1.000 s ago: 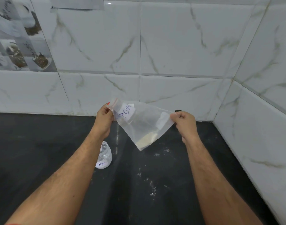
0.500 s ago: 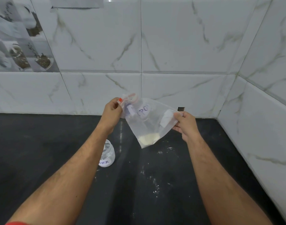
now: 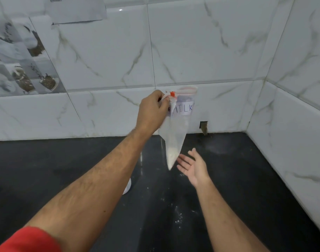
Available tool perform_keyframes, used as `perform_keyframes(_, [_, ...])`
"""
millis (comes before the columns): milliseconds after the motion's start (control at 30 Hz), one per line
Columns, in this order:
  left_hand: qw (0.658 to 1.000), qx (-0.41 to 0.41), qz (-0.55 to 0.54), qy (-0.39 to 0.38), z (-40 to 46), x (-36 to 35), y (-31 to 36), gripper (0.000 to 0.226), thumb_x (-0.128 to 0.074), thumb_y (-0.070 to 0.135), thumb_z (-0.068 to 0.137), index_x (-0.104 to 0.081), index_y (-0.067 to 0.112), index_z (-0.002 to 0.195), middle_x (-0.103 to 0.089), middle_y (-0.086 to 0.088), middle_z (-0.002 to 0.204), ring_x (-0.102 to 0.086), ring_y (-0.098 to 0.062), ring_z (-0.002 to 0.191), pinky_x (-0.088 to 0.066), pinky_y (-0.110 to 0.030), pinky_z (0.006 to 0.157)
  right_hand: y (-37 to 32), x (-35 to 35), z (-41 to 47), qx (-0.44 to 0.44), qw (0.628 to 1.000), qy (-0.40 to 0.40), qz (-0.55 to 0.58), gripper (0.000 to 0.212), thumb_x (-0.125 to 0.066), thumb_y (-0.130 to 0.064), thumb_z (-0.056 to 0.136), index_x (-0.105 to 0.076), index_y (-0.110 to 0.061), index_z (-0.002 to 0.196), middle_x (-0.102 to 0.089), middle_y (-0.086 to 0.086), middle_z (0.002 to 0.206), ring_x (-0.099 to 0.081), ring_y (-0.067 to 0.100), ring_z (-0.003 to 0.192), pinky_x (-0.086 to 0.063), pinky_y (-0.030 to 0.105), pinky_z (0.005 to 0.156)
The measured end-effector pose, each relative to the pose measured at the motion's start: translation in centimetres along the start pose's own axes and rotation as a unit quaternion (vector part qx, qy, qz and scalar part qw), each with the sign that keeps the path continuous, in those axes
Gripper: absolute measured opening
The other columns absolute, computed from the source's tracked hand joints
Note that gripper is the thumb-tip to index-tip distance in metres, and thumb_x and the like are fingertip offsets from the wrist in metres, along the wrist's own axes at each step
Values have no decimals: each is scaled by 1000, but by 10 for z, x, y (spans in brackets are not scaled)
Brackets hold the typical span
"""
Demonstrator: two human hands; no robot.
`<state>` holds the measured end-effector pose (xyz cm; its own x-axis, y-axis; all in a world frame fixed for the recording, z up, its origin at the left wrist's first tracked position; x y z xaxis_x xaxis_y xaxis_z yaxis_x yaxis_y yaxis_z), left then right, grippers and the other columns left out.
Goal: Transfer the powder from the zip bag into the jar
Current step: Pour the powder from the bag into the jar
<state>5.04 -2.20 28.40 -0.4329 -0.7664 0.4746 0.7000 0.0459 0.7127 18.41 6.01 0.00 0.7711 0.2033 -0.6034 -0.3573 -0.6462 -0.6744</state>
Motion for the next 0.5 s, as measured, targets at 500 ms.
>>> perform_keyframes(500, [995, 37, 96, -11, 6, -22, 19, 26, -51, 23, 97, -48, 18, 71, -54, 8, 68, -48, -9, 61, -31, -21, 52, 43, -88, -18, -52, 915, -77, 393, 134, -52, -95, 47, -23, -24, 157, -44, 37, 145, -58, 55, 122, -53, 63, 94])
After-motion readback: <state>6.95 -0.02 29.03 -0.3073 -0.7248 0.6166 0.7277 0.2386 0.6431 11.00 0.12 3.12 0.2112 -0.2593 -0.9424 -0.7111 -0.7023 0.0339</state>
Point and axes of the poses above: each hand's wrist, its own z-axis towards the middle knuckle, its own x-axis out of the back of the hand, y = z × x, the point moved 9 cm from there along z, towards the middle knuckle
